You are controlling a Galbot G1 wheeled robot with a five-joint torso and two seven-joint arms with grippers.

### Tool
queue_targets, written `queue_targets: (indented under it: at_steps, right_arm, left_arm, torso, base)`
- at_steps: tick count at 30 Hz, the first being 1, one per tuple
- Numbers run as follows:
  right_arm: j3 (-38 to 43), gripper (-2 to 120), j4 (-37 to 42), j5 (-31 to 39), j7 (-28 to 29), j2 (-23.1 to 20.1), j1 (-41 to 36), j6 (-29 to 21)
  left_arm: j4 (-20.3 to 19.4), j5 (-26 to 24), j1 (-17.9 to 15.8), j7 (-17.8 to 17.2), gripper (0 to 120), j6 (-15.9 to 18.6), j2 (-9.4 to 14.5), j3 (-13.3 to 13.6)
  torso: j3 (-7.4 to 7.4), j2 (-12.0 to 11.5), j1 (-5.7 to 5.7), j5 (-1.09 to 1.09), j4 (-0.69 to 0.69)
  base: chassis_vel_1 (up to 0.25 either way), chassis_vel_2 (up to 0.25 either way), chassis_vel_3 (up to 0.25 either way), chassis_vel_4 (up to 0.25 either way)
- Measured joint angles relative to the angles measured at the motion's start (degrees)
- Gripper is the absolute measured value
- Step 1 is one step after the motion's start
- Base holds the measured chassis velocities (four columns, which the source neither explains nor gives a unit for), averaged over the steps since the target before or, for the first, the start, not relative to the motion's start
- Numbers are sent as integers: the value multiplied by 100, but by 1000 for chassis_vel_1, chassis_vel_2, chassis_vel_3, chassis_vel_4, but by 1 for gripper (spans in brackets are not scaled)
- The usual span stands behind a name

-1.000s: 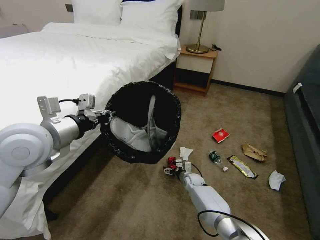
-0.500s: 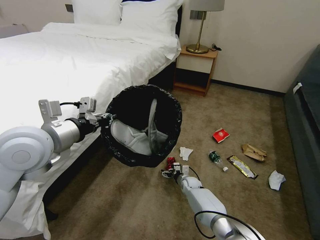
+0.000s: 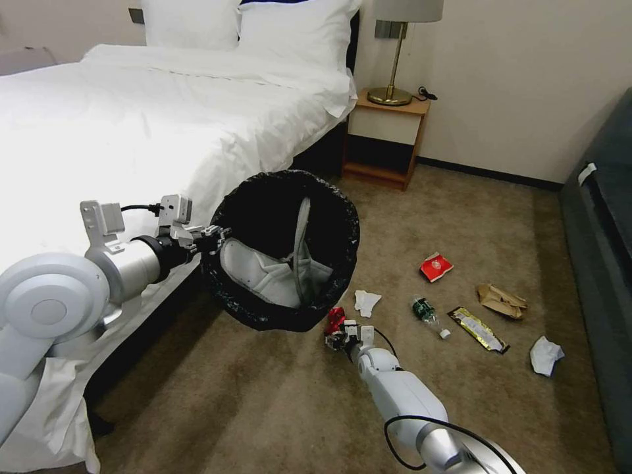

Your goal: Pick up the trash bin, then pick up the garbage on the floor and place it into the trash bin.

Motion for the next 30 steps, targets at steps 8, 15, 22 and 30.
queue_targets:
  at_steps: [8, 15, 22, 30]
  right_arm:
    - [-8, 56, 15, -8, 33, 0, -13, -7]
    - [-19, 56, 54, -32, 56, -13, -34, -8]
    - [-35, 56, 415, -5, 213, -143, -139, -39]
    - [-130, 56, 1802, 395, 481, -820, -557, -283]
  left_arm:
    - [-1, 54, 44, 19, 1, 0, -15, -2]
    - [2, 69, 52, 22, 1, 0, -23, -2]
    - [-3, 71, 66, 23, 1, 0, -16, -10]
    - [-21, 76, 141, 21, 1, 0, -7, -46]
  torso:
    - [0, 0, 0, 0, 1]
    - [0, 0, 0, 0, 1]
    - [0, 0, 0, 1, 1]
    - [0, 0, 0, 0, 0]
  base:
    - [0, 0, 0, 0]
    - [0, 0, 0, 0]
    - [0, 0, 0, 0]
    - [0, 0, 0, 0]
